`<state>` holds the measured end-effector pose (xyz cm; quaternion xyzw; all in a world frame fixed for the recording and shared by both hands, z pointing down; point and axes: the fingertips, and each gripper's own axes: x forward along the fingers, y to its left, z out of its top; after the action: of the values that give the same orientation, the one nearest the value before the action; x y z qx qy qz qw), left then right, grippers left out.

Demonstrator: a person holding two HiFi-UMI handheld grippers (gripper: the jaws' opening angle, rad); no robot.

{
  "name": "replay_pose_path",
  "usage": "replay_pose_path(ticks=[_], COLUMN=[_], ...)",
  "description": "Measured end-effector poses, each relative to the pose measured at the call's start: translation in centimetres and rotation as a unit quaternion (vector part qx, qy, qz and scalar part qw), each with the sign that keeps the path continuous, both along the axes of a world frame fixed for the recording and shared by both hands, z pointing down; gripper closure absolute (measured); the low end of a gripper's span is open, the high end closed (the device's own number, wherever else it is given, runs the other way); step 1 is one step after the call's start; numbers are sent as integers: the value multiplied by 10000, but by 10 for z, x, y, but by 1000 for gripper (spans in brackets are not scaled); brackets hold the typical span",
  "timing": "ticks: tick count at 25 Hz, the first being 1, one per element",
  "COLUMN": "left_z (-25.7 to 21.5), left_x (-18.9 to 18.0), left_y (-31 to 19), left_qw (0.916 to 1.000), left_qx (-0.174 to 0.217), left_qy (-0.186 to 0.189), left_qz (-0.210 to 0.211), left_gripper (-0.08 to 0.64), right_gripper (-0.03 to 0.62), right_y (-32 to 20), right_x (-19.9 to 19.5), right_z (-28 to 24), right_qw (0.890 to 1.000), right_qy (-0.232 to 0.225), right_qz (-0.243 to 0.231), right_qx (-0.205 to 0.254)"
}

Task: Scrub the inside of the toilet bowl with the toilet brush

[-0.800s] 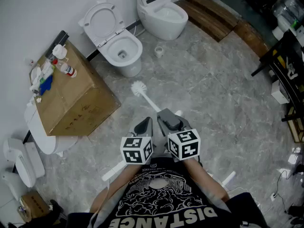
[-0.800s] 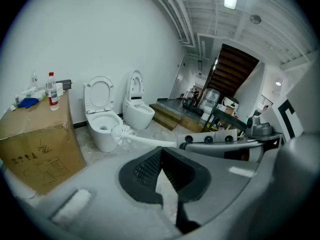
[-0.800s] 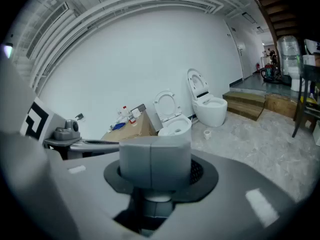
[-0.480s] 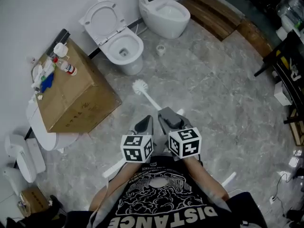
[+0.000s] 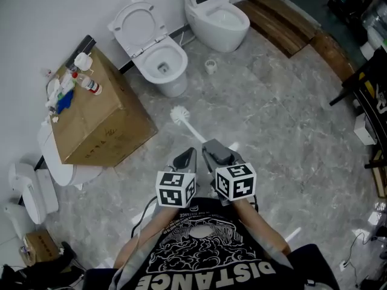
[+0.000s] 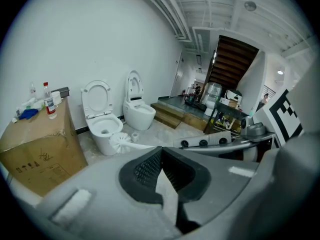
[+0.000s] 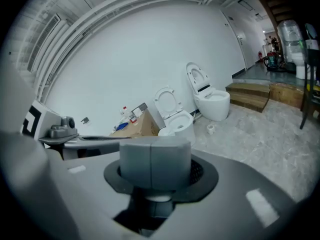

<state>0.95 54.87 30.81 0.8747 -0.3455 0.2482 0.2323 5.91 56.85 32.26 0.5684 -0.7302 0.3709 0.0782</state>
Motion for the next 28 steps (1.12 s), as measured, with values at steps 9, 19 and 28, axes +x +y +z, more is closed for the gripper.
replay_pose_path(ticks=[9, 19, 28], left_z=[14, 15, 19], left_x=[-3, -12, -50], left_y=[-50, -167, -246], left_qw=[9998, 9977, 9952], left_qx=[-165, -441, -639], left_qy=[128, 459, 732], left_qz=[-9, 251, 128], left_gripper=[568, 568, 568], right_gripper=[443, 443, 442], right_y=[-46, -151, -223], right_x=[-3, -15, -54], right_z=[7, -4, -2], right_qw=[9999, 9984, 9970], right_qy=[40, 399, 670], right_qz=[87, 387, 166], right_qx=[-53, -63, -343])
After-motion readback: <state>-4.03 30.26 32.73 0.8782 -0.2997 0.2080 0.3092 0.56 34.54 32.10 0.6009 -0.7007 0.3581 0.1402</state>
